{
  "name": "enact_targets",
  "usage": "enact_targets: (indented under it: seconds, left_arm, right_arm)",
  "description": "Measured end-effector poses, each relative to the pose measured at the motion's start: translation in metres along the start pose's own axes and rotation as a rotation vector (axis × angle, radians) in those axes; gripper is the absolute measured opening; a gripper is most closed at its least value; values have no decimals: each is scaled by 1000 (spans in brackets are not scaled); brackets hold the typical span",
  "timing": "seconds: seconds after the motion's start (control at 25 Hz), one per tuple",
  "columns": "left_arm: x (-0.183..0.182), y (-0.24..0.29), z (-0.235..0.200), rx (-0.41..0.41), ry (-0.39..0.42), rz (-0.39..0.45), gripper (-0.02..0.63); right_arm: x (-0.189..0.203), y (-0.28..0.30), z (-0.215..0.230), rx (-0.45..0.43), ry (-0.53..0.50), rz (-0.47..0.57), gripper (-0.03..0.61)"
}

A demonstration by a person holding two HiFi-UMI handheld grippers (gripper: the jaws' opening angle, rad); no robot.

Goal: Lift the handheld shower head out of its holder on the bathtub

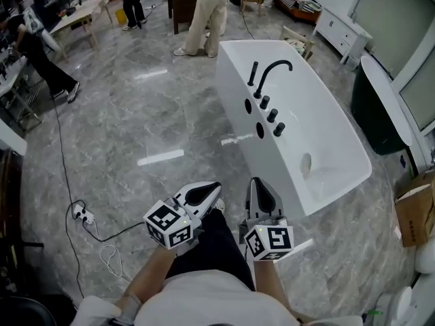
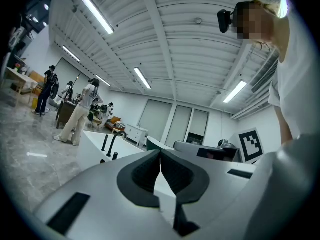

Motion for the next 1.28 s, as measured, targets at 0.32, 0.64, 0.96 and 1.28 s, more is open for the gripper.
enact_targets:
  seconds: [0.32, 0.64, 0.96, 1.28]
  left_arm:
    - [-11, 21, -36, -11, 14, -1, 12]
    - [-28, 48, -78, 3, 11, -8, 12]
    - [-53, 69, -133, -22, 1, 7, 11]
    - [-67, 95, -184, -44, -11, 15, 11]
  right_arm:
    - [-5, 46, 3, -21, -6, 4, 20]
    - [-12, 100, 15, 4, -1, -22, 20]
    - [-25, 159, 27, 24, 21, -38, 20]
    - [-30, 218, 32, -11, 14, -45, 18]
Point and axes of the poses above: the fingertips, and each gripper's own axes: y forward along the fingers, z to its right, x out of its underside, the point moved 1 cm from there along -y, backward along the fingers, and after that the axes turned 13 degrees about x, right-handed, at the moved point
